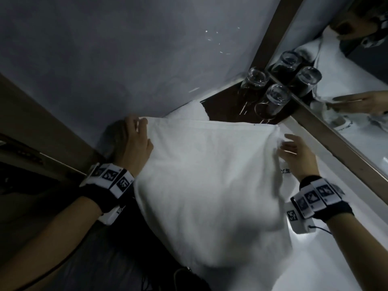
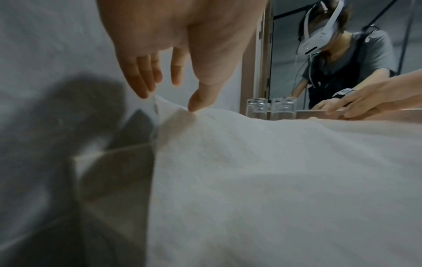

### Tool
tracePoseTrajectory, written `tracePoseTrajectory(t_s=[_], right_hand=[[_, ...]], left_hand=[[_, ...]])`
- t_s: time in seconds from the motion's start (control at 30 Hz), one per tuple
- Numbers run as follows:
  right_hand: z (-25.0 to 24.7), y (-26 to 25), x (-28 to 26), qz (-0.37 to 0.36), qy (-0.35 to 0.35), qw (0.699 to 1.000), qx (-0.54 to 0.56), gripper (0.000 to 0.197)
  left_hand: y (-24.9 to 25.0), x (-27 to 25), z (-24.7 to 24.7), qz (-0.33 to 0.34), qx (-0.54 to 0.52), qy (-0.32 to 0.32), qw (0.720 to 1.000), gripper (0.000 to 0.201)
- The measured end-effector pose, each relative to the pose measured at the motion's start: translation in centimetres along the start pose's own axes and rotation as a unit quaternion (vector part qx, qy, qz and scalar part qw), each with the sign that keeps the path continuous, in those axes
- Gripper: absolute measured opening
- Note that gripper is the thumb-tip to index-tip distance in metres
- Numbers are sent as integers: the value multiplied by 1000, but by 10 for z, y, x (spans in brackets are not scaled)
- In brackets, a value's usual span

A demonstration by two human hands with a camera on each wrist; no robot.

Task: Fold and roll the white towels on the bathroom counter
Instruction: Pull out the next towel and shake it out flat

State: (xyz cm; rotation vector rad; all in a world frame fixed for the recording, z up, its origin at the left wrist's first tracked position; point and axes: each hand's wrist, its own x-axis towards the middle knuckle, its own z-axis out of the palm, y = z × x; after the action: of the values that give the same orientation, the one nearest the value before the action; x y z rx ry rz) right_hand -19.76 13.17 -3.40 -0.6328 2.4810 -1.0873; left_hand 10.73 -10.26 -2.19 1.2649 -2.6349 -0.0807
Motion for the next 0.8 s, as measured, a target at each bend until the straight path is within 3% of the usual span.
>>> tracePoseTrajectory(t_s=[0.07, 0.2, 0.3, 0.43, 0.53, 0.63, 0.73, 0.8], right_hand=[[-1, 13, -22, -14, 16, 1000, 4, 43], [0, 41, -72, -17, 47, 999, 15, 43], [2, 59, -105, 17, 48, 999, -1, 46], [1, 76, -136, 99, 16, 995, -10, 48], [-1, 82, -153, 124, -69, 988, -56, 38], [-6, 83, -171, 108, -118, 987, -15, 39], [-16, 80, -188, 61, -169, 984, 14, 19], [-23, 86, -197, 17, -203, 979, -21, 26]], left_hand=[[10, -22, 9, 25, -68, -28, 997, 42], [34, -81, 28, 62, -165, -152, 972, 47], [41, -122, 39, 152, -200, -205, 946, 49], [52, -157, 43, 239, -222, -284, 902, 54], [70, -178, 45, 266, -224, -317, 883, 62], [86, -188, 50, 254, -184, -325, 892, 75], [102, -195, 53, 251, -134, -315, 905, 86], [113, -202, 55, 235, -111, -318, 912, 90]])
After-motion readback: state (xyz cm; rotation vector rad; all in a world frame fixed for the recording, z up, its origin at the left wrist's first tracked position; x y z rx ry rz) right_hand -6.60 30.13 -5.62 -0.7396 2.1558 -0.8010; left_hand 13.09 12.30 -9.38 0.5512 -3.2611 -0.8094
